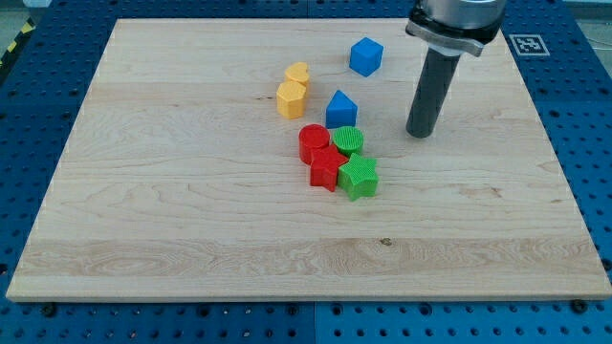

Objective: Make a group of blue yellow blocks

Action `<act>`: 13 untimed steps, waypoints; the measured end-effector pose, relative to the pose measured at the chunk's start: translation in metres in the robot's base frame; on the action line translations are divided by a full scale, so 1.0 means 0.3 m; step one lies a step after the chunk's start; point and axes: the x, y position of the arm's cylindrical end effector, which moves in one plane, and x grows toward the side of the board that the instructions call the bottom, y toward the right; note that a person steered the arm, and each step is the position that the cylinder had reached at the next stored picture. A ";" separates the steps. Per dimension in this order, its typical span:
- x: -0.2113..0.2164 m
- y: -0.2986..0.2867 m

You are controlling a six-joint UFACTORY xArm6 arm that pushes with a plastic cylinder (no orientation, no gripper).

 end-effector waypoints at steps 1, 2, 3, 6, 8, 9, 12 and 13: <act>0.000 -0.081; 0.006 -0.127; 0.006 -0.201; -0.102 -0.337; -0.094 -0.157; -0.128 -0.071; -0.383 0.230; -0.473 0.255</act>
